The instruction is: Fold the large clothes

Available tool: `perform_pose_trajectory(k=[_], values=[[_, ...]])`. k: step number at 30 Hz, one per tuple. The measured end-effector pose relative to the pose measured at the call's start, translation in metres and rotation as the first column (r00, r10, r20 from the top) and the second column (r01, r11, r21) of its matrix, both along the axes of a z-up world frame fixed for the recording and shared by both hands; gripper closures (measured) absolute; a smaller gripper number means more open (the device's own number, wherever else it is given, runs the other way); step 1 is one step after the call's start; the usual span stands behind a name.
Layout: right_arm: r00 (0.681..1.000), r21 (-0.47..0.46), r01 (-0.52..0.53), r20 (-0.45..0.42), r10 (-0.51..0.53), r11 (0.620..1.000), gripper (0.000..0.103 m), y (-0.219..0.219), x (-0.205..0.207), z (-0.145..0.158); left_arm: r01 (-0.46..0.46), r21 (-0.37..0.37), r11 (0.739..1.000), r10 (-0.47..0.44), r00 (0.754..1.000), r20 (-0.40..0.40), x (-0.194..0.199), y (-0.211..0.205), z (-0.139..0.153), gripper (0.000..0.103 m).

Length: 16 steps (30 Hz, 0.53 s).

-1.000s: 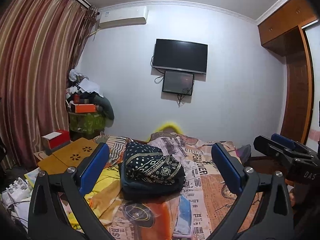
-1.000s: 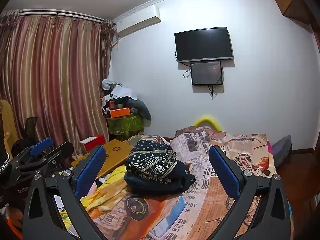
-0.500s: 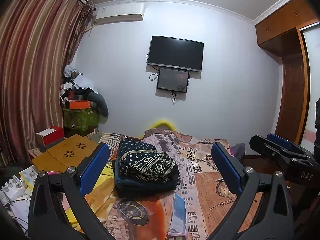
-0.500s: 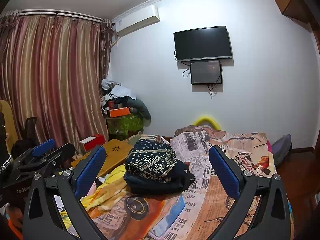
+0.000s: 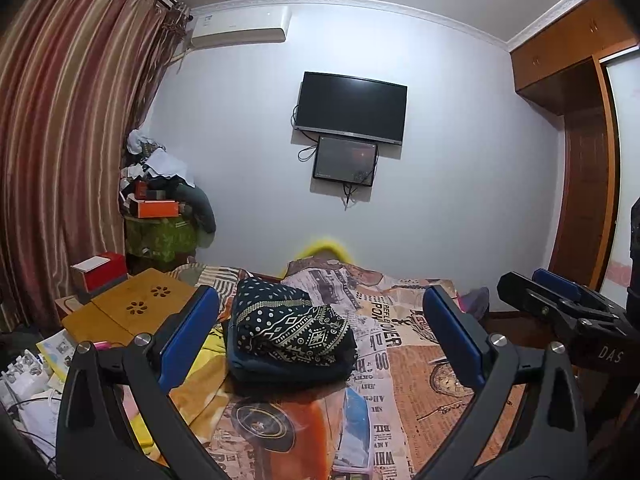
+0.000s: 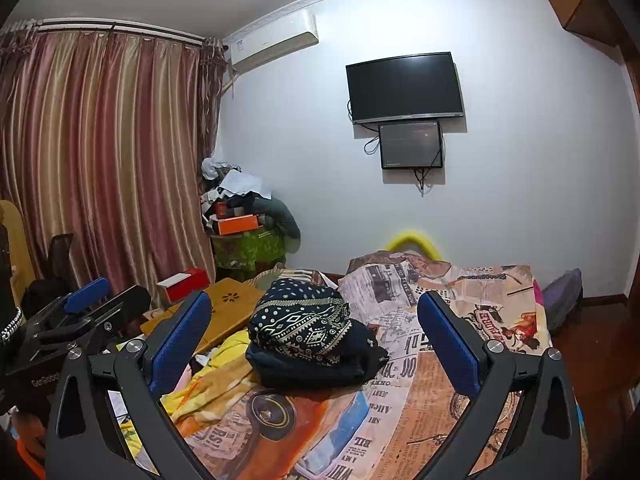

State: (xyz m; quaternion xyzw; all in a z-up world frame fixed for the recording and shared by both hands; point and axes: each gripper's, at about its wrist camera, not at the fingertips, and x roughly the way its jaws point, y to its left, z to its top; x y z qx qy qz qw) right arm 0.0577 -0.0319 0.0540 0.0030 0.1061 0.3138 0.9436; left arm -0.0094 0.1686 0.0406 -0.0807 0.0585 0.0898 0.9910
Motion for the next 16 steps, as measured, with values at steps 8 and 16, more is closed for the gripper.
perform_pose_trajectory(k=[8, 16], values=[[1.000, 0.000, 0.004, 0.000, -0.004, 1.000, 0.001, 0.0007, 0.0006, -0.0005, -0.011, -0.015, 1.000, 0.010, 1.000, -0.009, 0.0018, -0.0019, -0.0027, 0.001], [1.000, -0.002, 0.004, -0.006, -0.004, 1.000, 0.001, 0.0007, 0.0009, -0.0024, -0.013, -0.014, 1.000, 0.012, 1.000, -0.012, 0.0024, -0.0039, -0.0030, 0.001]])
